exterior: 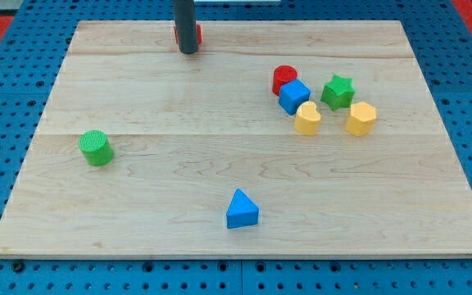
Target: Push the red star diagonally top left of the red circle
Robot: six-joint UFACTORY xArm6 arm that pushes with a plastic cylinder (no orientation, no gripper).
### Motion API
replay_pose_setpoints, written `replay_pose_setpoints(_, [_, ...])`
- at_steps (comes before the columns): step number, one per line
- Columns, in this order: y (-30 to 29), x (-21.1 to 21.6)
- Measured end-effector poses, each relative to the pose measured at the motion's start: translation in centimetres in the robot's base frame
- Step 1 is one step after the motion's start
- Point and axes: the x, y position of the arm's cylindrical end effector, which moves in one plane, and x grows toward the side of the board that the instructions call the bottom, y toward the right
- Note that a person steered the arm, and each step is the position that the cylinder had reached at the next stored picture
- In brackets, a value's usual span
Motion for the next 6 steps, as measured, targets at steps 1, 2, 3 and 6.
replay_pose_setpoints(1, [-2.7,1.4])
replay_pose_setpoints(2, [-5.2,-1.8])
replay_pose_setpoints(3, [-4.8,-5.3])
replay_pose_setpoints(6, [-6.0,-4.4])
